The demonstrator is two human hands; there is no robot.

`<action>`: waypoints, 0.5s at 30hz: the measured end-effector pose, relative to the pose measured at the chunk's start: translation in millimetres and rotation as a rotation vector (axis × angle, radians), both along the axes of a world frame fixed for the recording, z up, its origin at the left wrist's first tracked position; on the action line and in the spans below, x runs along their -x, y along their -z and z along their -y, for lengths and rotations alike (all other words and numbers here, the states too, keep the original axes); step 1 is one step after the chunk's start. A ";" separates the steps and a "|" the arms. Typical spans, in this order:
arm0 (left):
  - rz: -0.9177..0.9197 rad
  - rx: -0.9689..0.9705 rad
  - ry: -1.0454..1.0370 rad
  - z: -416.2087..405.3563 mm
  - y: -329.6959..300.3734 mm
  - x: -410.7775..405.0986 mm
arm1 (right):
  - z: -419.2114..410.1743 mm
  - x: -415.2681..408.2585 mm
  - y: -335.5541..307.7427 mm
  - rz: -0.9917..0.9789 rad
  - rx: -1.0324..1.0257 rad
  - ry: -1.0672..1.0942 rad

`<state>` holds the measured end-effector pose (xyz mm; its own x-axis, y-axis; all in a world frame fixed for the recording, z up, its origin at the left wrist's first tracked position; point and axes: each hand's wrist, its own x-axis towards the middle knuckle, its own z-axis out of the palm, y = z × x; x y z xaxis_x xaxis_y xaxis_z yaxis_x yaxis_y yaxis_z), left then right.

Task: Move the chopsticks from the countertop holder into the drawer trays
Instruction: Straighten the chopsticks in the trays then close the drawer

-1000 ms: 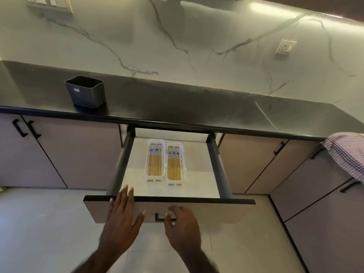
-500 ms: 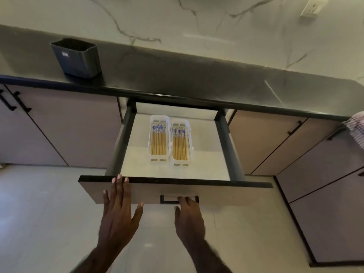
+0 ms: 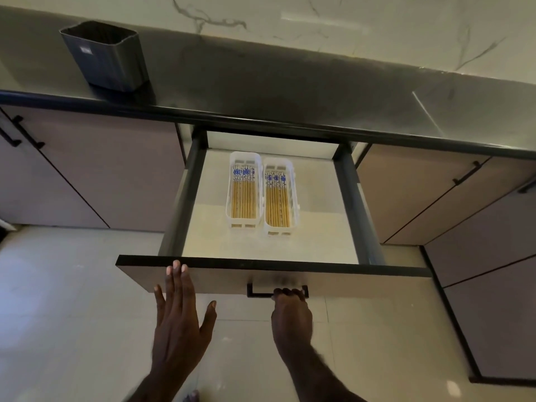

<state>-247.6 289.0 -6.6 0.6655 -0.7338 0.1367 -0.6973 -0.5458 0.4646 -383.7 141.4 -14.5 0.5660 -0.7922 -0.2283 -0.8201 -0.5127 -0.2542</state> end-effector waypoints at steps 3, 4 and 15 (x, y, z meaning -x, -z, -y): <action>-0.011 0.019 0.016 10.1 1.2 -5.1 | 11.5 -8.9 -1.6 0.026 0.009 0.013; -0.014 0.023 0.016 14.9 1.4 -8.9 | 17.1 -13.2 -3.3 0.037 0.012 0.022; -0.020 -0.013 0.066 82.4 1.1 -78.3 | 96.2 -80.7 -10.8 0.042 0.005 0.094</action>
<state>-169.2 206.6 -7.7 0.6180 -0.7779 0.1140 -0.7228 -0.5051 0.4716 -303.0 45.3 -3.7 0.4983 -0.8432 -0.2017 -0.8531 -0.4355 -0.2873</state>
